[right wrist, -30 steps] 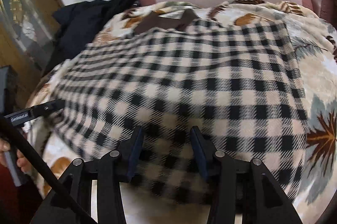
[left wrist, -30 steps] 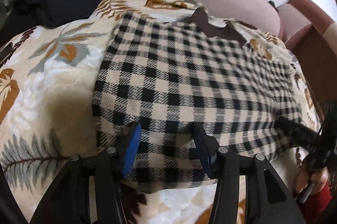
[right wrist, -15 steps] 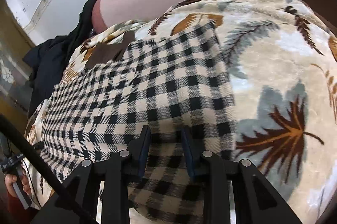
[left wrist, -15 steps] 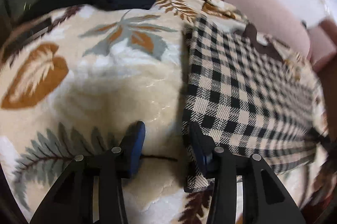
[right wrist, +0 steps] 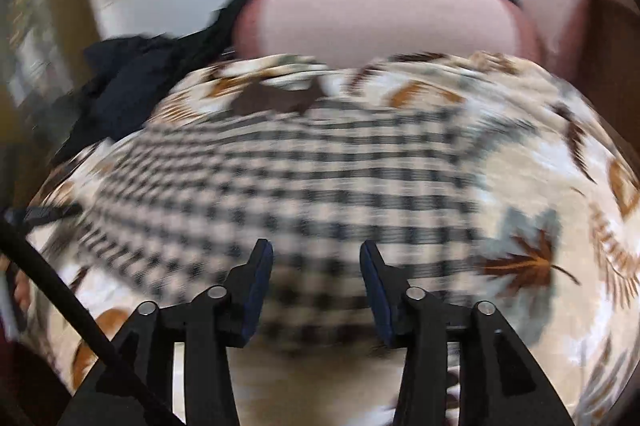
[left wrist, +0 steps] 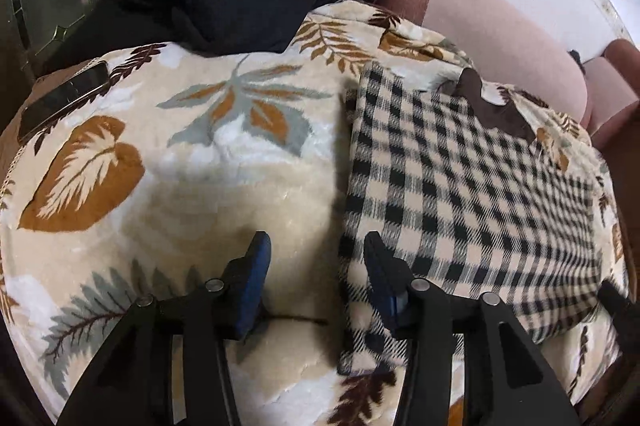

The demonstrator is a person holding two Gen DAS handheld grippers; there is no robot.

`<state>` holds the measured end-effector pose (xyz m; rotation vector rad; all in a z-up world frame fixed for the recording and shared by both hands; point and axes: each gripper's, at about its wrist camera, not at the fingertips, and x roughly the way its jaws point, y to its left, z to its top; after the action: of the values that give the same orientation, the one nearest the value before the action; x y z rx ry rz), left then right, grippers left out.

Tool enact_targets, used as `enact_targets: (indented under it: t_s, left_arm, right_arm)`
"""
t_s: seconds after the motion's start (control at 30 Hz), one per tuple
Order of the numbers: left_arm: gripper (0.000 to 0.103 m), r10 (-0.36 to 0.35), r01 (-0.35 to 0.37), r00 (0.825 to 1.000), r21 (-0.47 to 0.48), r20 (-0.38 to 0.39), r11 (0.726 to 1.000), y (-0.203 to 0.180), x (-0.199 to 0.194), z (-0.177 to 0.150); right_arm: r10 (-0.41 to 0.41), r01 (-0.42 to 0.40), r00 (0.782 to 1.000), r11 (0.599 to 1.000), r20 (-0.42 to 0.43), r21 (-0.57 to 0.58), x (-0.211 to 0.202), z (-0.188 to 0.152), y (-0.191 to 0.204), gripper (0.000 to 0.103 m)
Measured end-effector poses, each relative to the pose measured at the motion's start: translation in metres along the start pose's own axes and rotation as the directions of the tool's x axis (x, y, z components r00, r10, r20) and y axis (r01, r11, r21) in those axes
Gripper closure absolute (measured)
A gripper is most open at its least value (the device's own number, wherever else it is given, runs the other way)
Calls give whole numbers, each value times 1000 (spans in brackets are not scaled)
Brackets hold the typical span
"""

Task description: Fold large clothes

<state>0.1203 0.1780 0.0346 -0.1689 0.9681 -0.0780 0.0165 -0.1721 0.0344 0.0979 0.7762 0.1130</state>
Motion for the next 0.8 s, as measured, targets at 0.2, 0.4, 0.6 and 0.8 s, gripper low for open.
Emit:
enact_targets:
  t_s: [0.2,0.4,0.6,0.8]
  left_arm:
    - [50,-106,105,994,-23,-32,994,5,23,33]
    - [43,-318,310,944,-101,-86,945,7,50,55]
    - [41,-397,379,908,-140,-135,915,4,90,79]
    - [37,-545,515,820,-190,-174,836,10,127,95]
  right_arm:
    - [129,-146,986,973,-104,-177,33,-13,98,45]
    - [145,-186,979,919,-142,-347,61,-23,178,45]
    - [30,-70,996,830,-81,-554,84,-43,235,44]
    - [-34,41,999,760,23,-649,92,-49,263,44]
